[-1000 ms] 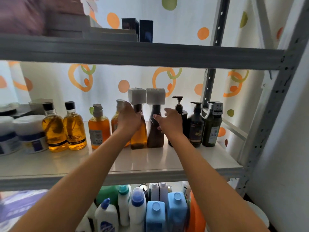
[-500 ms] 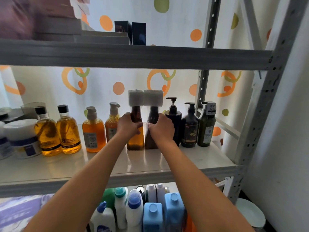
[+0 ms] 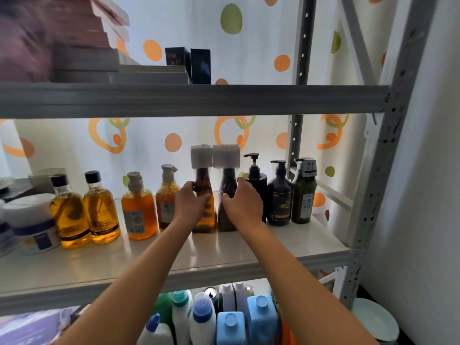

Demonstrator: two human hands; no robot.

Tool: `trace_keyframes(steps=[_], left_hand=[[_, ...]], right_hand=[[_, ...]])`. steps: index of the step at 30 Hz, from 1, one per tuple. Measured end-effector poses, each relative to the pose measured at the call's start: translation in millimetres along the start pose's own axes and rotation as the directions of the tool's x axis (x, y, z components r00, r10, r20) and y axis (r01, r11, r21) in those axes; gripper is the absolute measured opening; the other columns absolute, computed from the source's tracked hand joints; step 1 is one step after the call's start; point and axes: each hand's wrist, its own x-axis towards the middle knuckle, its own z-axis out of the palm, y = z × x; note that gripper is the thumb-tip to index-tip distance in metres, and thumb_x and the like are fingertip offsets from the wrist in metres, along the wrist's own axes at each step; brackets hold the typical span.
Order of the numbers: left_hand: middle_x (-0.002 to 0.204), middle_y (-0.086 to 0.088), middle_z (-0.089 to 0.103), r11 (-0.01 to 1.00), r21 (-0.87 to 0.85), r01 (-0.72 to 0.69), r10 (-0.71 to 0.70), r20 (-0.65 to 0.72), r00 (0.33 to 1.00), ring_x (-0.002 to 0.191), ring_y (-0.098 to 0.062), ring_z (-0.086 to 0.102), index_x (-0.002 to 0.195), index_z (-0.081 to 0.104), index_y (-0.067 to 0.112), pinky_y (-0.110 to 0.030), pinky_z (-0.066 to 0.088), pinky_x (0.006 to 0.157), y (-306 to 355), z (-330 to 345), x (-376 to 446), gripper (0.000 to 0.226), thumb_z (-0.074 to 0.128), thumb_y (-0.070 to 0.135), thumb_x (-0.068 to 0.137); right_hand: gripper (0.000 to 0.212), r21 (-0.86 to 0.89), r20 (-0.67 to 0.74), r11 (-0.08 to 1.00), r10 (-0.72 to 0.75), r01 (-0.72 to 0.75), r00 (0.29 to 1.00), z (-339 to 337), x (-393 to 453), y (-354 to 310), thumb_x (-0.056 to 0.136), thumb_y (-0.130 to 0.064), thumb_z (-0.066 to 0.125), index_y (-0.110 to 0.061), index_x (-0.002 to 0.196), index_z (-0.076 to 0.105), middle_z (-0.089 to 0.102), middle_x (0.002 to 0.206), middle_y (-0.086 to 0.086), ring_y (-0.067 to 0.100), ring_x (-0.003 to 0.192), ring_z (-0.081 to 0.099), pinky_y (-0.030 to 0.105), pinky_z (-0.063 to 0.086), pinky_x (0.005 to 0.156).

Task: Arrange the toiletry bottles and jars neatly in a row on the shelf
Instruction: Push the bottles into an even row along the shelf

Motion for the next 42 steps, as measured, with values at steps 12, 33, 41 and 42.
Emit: trace_keyframes(steps=[12, 33, 41, 42], left_hand=[[0.104, 0.001, 0.066, 0.992, 0.103, -0.069, 0.091, -0.225, 0.97, 0.084, -0.015, 0.068, 0.111, 0.057, 0.017, -0.032, 0.06, 0.067, -28, -75, -25, 0.018, 0.058, 0.016, 0.093], [0.111, 0.004, 0.054, 0.994, 0.047, 0.097, -0.099, 0.04, 0.994, 0.107, -0.021, 0.055, 0.136, 0.038, 0.022, -0.041, 0.053, 0.085, -104, -143, -2, 0.062, 0.071, 0.014, 0.084], [0.112, -0.01, 0.062, 0.981, 0.13, 0.145, -0.133, -0.095, 0.987, 0.102, -0.029, 0.06, 0.121, 0.049, 0.007, -0.035, 0.048, 0.076, -107, -127, 5, 0.053, 0.077, 0.017, 0.078], [0.112, -0.011, 0.062, 0.979, 0.141, 0.15, -0.135, -0.11, 0.985, 0.101, -0.029, 0.06, 0.121, 0.05, 0.005, -0.033, 0.046, 0.075, -106, -125, 5, 0.053, 0.077, 0.017, 0.077]], right_hand=[[0.03, 0.265, 0.117, 0.956, -0.16, 0.125, 0.98, 36, -21, -52, 0.09, -0.023, 0.062, -0.015, 0.119, 0.061, 0.068, 0.111, 0.002, 0.016, 0.102, 0.064, 0.031, 0.053, 0.088], [0.078, 0.15, 0.286, 0.988, -0.08, 0.038, 0.955, 114, -17, -84, 0.083, -0.033, 0.074, -0.018, 0.141, 0.024, 0.06, 0.122, 0.009, 0.028, 0.103, 0.063, 0.026, 0.047, 0.072], [0.086, 0.163, 0.306, 0.986, -0.086, 0.037, 0.948, 122, -14, -77, 0.081, -0.031, 0.071, -0.019, 0.146, 0.015, 0.062, 0.117, 0.009, 0.026, 0.098, 0.065, 0.028, 0.049, 0.072], [0.087, 0.165, 0.306, 0.986, -0.082, 0.032, 0.948, 122, -15, -78, 0.083, -0.03, 0.07, -0.02, 0.148, 0.013, 0.061, 0.119, 0.01, 0.026, 0.099, 0.065, 0.028, 0.05, 0.072]])
